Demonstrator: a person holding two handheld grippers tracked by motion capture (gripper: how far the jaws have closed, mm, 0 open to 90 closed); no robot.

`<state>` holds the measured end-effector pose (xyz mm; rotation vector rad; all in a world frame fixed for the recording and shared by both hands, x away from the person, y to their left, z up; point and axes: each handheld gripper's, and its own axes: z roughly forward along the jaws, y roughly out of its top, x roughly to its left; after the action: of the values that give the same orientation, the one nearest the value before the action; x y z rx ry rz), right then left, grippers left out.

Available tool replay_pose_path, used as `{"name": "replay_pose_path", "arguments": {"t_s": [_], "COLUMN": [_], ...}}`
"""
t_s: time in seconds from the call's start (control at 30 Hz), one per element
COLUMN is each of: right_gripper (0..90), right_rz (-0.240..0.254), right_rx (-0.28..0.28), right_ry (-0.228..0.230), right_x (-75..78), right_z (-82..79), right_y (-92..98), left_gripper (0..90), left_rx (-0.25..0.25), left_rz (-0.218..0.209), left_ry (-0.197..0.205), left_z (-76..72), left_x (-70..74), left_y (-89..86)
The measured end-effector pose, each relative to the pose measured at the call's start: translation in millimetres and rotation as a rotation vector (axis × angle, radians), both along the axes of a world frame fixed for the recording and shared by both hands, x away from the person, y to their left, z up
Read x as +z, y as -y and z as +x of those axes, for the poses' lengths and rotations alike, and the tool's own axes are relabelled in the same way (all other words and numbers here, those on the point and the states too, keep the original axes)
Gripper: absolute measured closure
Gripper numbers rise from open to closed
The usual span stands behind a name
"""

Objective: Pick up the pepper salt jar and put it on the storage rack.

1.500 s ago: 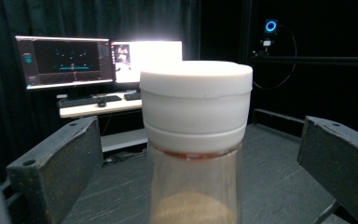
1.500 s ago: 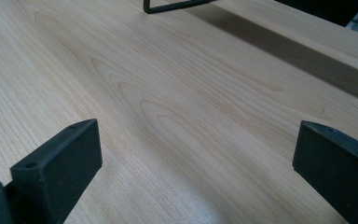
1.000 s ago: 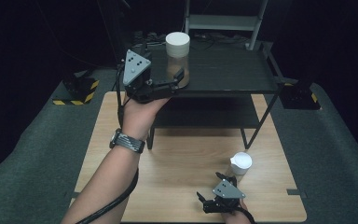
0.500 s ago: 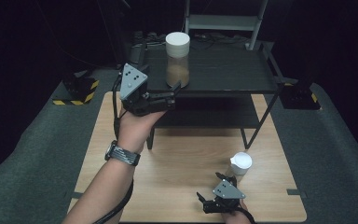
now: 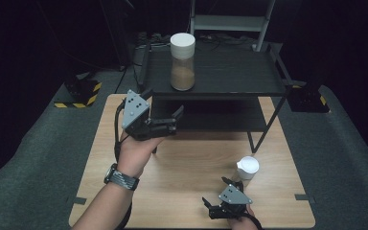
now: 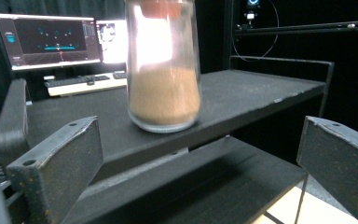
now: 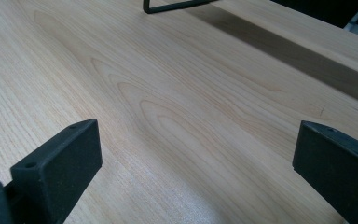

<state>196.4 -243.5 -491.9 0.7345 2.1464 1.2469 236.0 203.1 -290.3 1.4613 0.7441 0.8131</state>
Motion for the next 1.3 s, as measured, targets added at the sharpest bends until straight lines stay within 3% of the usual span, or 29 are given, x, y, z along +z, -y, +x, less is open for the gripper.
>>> {"name": "replay_pose_path", "arguments": {"t_s": [0.27, 0.77, 1.3], "right_gripper": [0.4, 0.4, 0.4], "right_rz": [0.002, -0.004, -0.004], "right_rx": [-0.002, -0.001, -0.003], "right_ry": [-0.003, 0.002, 0.004], "right_x": [0.2, 0.1, -0.1], "right_z": [0.2, -0.3, -1.0], "right_y": [0.2, -0.6, -0.9], "left_gripper": [0.4, 0.4, 0.4], "left_rx": [-0.020, -0.022, -0.044], "left_rz": [0.014, 0.043, 0.056], "left_ry": [-0.021, -0.068, -0.158], "left_z": [-8.5, -26.2, -39.0], "left_x": [-24.5, -83.7, -141.4], "left_y": [-4.8, -9.6, -18.0]}}
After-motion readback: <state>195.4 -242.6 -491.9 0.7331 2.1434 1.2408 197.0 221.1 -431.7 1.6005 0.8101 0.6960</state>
